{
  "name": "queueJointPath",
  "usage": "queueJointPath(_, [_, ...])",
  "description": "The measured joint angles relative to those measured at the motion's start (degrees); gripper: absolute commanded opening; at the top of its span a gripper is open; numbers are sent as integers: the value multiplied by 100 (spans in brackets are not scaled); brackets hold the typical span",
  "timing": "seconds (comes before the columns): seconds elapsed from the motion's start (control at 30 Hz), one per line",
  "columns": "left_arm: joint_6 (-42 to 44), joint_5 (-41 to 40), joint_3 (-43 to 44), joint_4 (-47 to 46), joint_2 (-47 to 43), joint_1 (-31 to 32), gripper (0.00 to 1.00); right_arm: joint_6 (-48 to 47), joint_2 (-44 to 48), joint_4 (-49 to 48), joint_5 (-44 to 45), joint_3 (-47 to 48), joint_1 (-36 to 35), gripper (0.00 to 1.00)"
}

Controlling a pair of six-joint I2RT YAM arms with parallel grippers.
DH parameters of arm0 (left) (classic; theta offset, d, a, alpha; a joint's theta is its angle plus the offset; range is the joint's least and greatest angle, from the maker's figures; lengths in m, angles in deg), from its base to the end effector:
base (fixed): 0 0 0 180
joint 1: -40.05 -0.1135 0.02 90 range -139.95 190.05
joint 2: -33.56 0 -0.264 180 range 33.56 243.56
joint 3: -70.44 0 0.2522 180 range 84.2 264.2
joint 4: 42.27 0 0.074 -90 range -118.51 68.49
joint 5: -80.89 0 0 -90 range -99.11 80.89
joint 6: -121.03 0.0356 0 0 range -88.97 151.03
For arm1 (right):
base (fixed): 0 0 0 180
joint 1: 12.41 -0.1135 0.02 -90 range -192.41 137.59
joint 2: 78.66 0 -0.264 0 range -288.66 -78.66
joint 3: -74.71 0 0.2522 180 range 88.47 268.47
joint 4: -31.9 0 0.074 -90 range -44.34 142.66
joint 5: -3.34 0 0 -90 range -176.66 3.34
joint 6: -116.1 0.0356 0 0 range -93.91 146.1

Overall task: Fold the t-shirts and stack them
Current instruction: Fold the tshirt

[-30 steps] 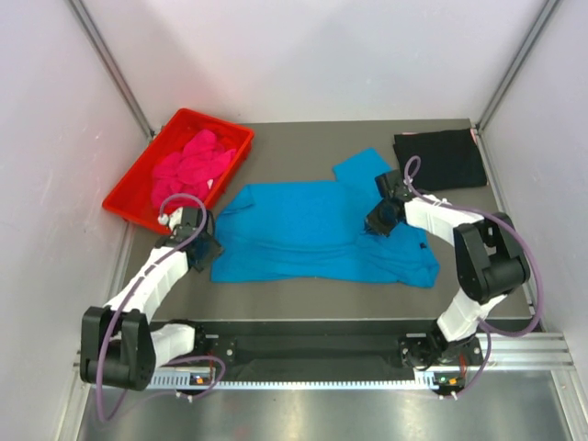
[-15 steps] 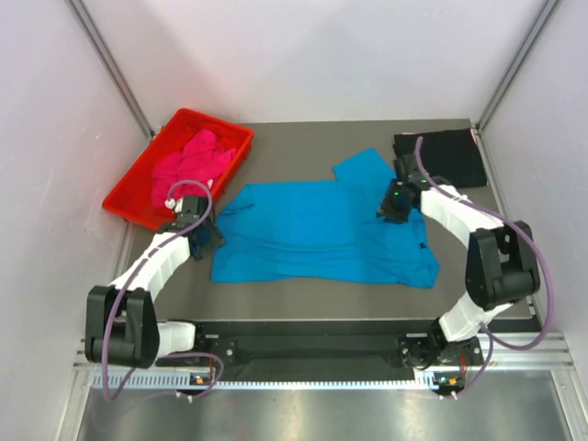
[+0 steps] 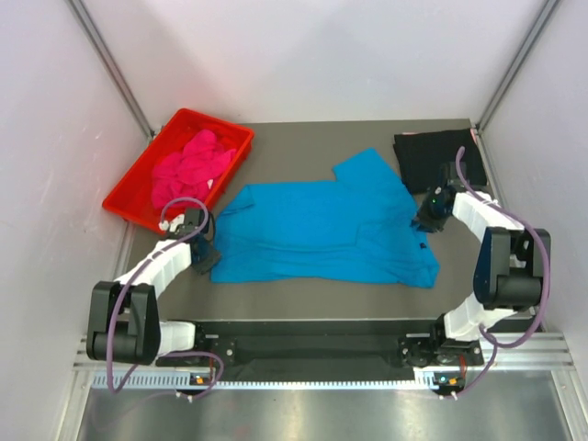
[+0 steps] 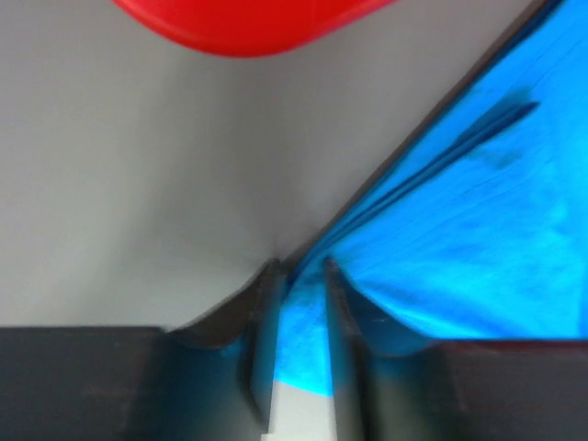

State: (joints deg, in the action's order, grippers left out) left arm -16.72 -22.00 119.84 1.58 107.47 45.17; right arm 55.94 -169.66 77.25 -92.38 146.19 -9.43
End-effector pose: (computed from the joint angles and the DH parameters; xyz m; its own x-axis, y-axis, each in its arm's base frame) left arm 0.2162 -0.0114 0.1615 -0.6262 -0.6683 -0.4014 -0.6819 0.7191 -0.1336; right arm 0.3085 -0.0125 0.1941 -0.7795 0.5364 -0.3235 0.4581 0.8404 0.2896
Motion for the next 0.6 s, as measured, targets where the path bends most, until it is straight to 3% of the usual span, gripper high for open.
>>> queueJointPath(0.03, [-44,26,-2,-33,-2,2,12,-7,-63,-17,-11,0,31,24])
queueJointPath(0.1, [-70,37,-2,-55,-7,4,3,-11,-160,-85,0,-74,109,19])
queueJointPath(0.23, [-50,26,-15,-4,-79,4,0,55,-282,-98,79,-417,380,5])
queueJointPath(0.37, [-39,55,-15,201,-179,4,0,175,-238,-184,-22,-525,562,0])
queueJointPath(0.53, [-28,236,-13,393,-240,2,28,295,-118,-321,-50,-684,656,0])
queueJointPath(0.6, [-31,352,-13,466,-245,2,33,319,-74,-363,-33,-741,682,0])
